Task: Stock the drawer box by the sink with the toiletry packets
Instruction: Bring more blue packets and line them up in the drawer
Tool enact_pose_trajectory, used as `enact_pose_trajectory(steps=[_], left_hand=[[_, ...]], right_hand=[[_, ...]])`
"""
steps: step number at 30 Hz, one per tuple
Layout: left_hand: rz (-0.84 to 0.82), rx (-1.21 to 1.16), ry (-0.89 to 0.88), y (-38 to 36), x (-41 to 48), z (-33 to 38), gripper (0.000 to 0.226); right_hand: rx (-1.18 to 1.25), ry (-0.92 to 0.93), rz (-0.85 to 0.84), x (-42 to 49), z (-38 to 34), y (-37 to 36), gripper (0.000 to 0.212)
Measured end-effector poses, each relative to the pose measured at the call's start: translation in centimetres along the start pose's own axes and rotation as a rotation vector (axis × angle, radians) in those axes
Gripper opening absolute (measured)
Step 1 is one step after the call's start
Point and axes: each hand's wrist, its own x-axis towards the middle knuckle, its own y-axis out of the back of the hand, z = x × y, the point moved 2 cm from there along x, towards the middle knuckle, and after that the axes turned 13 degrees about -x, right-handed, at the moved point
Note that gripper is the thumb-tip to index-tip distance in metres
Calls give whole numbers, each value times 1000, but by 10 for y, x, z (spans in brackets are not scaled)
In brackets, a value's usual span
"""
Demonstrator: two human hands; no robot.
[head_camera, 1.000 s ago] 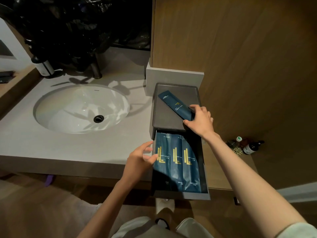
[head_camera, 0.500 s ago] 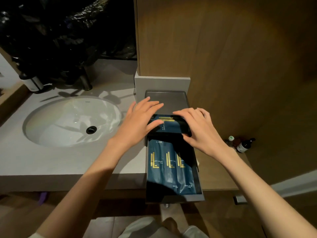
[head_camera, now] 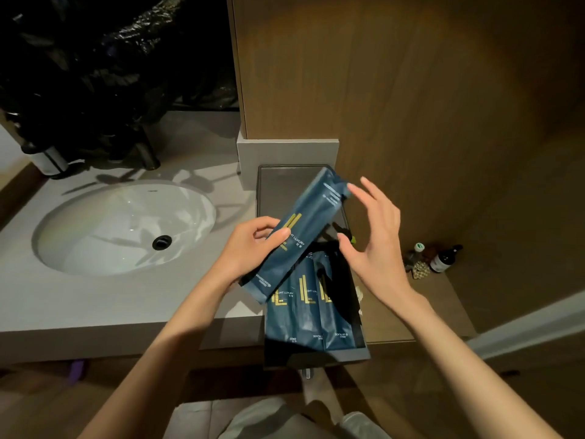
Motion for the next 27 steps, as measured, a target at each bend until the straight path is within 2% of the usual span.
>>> enact_pose_trajectory(steps=[4, 6, 10, 13, 15, 19, 21, 23, 25, 27], left_hand=[[141, -376, 188, -15, -24, -14, 15], [177, -424, 220, -24, -33, -22, 17], [204, -462, 268, -37, -45, -36, 17], [174, -316, 242, -39, -50, -37, 13], [141, -199, 163, -37, -53, -36, 8], [238, 70, 39, -25, -60, -44, 10], [280, 361, -12, -13, -64, -53, 24], [230, 560, 3, -5, -67, -67, 41], [183, 547, 84, -2, -67, -83, 56], [160, 461, 156, -4, -64, -95, 67]], right_hand=[[470, -330, -86, -15, -15, -12, 53], [576, -404, -136, -23, -20, -22, 48], [686, -500, -124, -36, -24, -37, 38], [638, -549, -95, -43, -19, -42, 29], [637, -584, -107, -45, -14, -42, 26], [606, -614, -271, -50, -1, -37, 25], [545, -613, -406, -54, 6, -33, 25], [506, -617, -539, -61, 10, -33, 24], [489, -639, -608, -69, 14, -39, 24], [464, -667, -604, -72, 17, -48, 25]])
